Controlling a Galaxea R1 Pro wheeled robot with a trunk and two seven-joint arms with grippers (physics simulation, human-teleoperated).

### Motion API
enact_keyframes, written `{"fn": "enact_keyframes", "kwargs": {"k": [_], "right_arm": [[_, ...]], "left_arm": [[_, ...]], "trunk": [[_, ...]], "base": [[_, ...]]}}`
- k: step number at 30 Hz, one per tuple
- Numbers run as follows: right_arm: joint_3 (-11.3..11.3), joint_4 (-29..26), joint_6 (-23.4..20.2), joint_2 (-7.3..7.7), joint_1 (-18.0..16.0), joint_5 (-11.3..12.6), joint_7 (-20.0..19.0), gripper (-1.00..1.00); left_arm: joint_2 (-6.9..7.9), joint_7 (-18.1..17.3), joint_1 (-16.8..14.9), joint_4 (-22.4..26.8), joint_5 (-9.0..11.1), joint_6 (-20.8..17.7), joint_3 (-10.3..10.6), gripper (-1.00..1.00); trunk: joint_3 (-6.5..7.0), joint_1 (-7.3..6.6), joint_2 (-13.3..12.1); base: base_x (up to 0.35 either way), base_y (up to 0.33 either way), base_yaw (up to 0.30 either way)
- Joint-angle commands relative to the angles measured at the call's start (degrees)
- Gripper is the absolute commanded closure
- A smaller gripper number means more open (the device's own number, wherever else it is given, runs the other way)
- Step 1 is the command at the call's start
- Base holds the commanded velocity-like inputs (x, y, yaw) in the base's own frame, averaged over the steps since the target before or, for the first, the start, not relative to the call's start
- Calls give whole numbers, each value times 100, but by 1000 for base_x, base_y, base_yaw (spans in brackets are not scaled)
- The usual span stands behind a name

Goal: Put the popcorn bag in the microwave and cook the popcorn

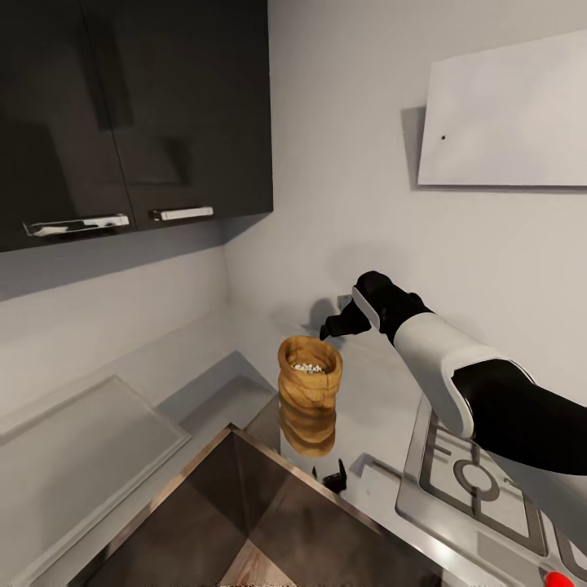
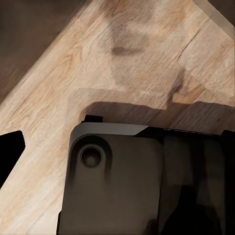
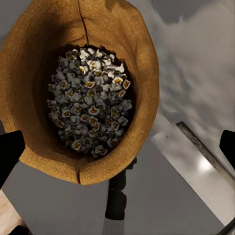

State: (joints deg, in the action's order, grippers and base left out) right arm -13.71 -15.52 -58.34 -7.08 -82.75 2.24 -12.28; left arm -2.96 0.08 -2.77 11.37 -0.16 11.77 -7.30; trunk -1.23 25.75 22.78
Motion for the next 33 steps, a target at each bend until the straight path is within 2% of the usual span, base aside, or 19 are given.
{"fn": "enact_keyframes", "kwargs": {"k": [1, 8, 24, 33], "right_arm": [[-46, -4, -16, 17, -5, 22, -12, -100], [-52, -4, -10, 92, 4, 22, -11, -100], [-52, -1, 199, 93, 92, 15, -4, -100], [-52, 88, 319, 145, 118, 26, -3, -100]], "left_arm": [[-3, 1, -5, -3, -2, 18, -25, -100], [-3, 1, -5, -3, -1, 19, -25, -100], [-3, 1, -5, -3, -2, 19, -25, -100], [-3, 1, -5, -3, -1, 18, -25, -100]], "trunk": [[-22, 3, 13], [-86, 3, 13], [-230, 3, 13], [-291, 3, 13]], "base": [[0, 0, 0], [0, 0, 0], [0, 0, 0], [0, 0, 0]]}}
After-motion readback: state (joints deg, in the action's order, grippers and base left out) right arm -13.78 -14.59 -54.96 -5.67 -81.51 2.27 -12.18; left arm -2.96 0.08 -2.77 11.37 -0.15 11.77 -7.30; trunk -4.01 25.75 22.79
